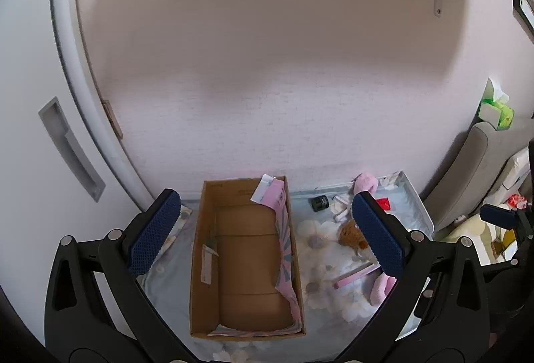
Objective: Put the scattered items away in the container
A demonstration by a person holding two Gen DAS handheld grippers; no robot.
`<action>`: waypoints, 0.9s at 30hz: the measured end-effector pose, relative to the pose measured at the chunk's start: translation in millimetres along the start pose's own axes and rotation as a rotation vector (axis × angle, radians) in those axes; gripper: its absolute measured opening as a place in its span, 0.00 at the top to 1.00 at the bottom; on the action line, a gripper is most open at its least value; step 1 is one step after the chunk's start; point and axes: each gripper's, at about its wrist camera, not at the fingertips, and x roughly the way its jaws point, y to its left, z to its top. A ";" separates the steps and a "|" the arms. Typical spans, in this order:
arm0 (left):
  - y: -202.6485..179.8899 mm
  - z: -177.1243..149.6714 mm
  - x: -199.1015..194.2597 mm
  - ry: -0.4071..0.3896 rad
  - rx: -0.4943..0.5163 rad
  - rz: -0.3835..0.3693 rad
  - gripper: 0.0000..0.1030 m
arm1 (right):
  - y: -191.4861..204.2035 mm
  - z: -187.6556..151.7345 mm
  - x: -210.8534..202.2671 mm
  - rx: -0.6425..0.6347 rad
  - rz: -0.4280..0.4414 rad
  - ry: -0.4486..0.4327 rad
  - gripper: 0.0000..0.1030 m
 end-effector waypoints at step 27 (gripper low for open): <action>4.3 -4.4 4.9 0.043 -0.049 0.025 0.01 | -2.5 -0.6 -4.7 0.003 0.003 -0.020 0.01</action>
